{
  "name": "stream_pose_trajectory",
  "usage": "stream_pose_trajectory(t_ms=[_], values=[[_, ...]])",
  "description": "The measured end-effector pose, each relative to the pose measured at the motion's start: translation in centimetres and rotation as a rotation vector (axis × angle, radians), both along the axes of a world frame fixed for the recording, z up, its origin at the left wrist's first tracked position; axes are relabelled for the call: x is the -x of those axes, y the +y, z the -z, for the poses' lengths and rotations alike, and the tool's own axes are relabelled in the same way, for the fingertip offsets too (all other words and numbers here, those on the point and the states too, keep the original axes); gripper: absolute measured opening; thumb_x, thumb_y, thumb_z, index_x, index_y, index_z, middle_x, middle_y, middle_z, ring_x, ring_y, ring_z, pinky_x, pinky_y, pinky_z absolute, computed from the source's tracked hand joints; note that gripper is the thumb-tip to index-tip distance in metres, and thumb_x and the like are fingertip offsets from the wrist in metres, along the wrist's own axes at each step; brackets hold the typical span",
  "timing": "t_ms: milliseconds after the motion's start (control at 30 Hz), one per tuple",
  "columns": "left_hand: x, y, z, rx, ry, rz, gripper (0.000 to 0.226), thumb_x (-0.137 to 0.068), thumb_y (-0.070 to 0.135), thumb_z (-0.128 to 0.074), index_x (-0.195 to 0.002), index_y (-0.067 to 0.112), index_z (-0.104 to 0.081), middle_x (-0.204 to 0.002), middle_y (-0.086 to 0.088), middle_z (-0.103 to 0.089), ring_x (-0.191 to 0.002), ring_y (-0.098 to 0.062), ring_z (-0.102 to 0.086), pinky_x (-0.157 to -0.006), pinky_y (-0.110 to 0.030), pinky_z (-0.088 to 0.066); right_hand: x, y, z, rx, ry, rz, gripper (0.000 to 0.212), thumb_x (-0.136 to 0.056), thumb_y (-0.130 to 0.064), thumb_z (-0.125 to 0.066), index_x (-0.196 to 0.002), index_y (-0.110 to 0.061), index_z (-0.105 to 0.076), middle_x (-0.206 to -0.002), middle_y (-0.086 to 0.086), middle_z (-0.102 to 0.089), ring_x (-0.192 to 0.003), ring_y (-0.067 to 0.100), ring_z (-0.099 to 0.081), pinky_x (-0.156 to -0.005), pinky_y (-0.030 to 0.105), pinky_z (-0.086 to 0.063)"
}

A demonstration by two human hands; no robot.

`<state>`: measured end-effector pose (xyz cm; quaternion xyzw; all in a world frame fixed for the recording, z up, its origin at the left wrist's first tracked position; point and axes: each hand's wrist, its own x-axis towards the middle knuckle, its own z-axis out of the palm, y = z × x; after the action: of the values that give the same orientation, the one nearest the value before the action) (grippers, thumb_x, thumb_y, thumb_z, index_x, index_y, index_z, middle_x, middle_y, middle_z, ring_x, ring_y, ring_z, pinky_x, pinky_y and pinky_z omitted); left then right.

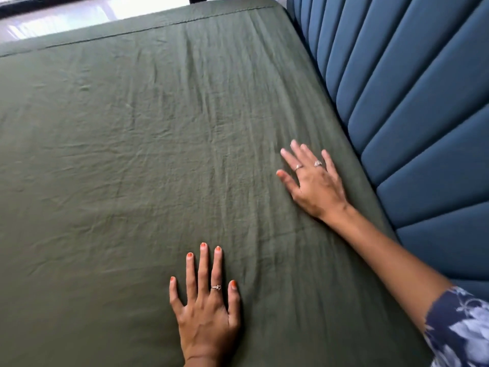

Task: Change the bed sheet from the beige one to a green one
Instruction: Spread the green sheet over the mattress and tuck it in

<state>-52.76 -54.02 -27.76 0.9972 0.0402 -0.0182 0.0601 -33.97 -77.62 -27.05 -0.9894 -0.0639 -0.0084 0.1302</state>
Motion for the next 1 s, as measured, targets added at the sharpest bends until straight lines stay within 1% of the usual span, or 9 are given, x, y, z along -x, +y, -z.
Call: stream_pose_trajectory(t_ms=[67,200,333,433,633,733,833,900,1000], values=[[0.0,0.0,-0.1,0.003,-0.006,-0.008,0.063,-0.088,0.043,-0.029,-0.149,0.027,-0.029,-0.158,0.006,-0.02,-0.145,-0.016,-0.018,-0.112,-0.053,-0.014,0.7,-1.8,0.3,-0.025,0.069,0.145,0.068,-0.091,-0.062,-0.014,-0.151,-0.03,-0.022,-0.159,-0.008,-0.014,-0.147,0.011,-0.012,-0.119,0.04,-0.004],[0.1,-0.1,-0.1,0.005,-0.01,-0.013,0.063,-0.088,0.044,-0.029,-0.149,0.028,-0.031,-0.158,0.006,-0.022,-0.145,-0.015,-0.018,-0.113,-0.052,-0.012,2.0,-1.8,-1.0,-0.091,0.051,0.413,0.066,-0.098,-0.053,-0.023,-0.151,-0.014,-0.022,-0.159,0.007,-0.015,-0.147,0.02,-0.014,-0.118,0.043,-0.01],[0.1,0.0,-0.4,0.015,-0.013,-0.013,0.062,-0.089,0.046,-0.029,-0.149,0.03,-0.03,-0.158,0.008,-0.02,-0.144,-0.014,-0.018,-0.112,-0.05,-0.012,10.6,6.8,-1.6,-0.086,-0.028,0.087,0.064,-0.093,-0.055,-0.024,-0.14,-0.017,-0.048,-0.148,0.005,-0.042,-0.135,0.018,-0.042,-0.112,0.046,-0.026],[0.2,-0.1,-0.7,0.007,-0.014,-0.025,0.061,-0.09,0.048,-0.025,-0.149,0.033,-0.029,-0.157,0.01,-0.018,-0.145,-0.011,-0.016,-0.113,-0.048,-0.011,15.1,7.1,-1.0,-0.03,0.057,0.0,0.061,-0.09,-0.057,-0.027,-0.135,-0.026,-0.053,-0.144,-0.003,-0.048,-0.13,0.014,-0.048,-0.108,0.043,-0.021],[1.3,-2.2,-2.7,0.012,0.1,-0.147,0.056,-0.1,0.047,-0.019,-0.152,0.034,-0.006,-0.16,0.011,0.002,-0.148,-0.012,0.002,-0.118,-0.045,-0.001,21.2,-3.4,-1.3,0.029,0.106,0.302,0.085,-0.079,-0.061,0.007,-0.152,-0.025,-0.018,-0.16,-0.003,-0.014,-0.147,0.013,-0.014,-0.117,0.034,-0.002],[6.3,-5.1,-3.9,0.074,0.134,-0.13,0.06,-0.099,0.049,-0.015,-0.153,0.027,-0.003,-0.16,0.006,0.006,-0.148,-0.015,0.006,-0.119,-0.043,0.001,27.8,-3.6,-2.6,0.058,0.066,0.322,0.076,-0.086,-0.057,-0.005,-0.15,-0.022,-0.028,-0.157,0.002,-0.024,-0.144,0.016,-0.026,-0.115,0.039,-0.003],[13.4,-8.1,-4.4,0.127,0.154,-0.009,0.072,-0.087,0.053,0.002,-0.153,0.026,-0.005,-0.159,0.007,0.006,-0.148,-0.016,0.004,-0.118,-0.039,0.002,36.3,-0.2,-3.4,-0.027,0.006,0.201,0.056,-0.094,-0.049,-0.026,-0.146,-0.031,-0.037,-0.152,0.003,-0.036,-0.137,0.017,-0.039,-0.111,0.045,-0.013],[18.4,-9.4,-4.8,0.129,0.132,0.113,0.071,-0.088,0.052,-0.007,-0.152,0.023,-0.02,-0.159,0.005,-0.007,-0.147,-0.02,-0.011,-0.117,-0.039,-0.005,42.6,0.1,-3.9,0.0,0.049,0.076,0.052,-0.094,-0.049,-0.028,-0.144,-0.037,-0.039,-0.15,-0.002,-0.039,-0.135,0.015,-0.041,-0.109,0.043,-0.021],[27.4,-10.5,-4.6,0.101,0.055,0.3,0.057,-0.095,0.043,-0.029,-0.146,0.021,-0.038,-0.154,0.001,-0.032,-0.142,-0.023,-0.03,-0.11,-0.041,-0.019,49.6,-3.3,-3.9,0.042,0.066,0.232,0.054,-0.093,-0.047,-0.03,-0.14,-0.028,-0.048,-0.146,0.002,-0.044,-0.132,0.018,-0.046,-0.107,0.04,-0.026]])
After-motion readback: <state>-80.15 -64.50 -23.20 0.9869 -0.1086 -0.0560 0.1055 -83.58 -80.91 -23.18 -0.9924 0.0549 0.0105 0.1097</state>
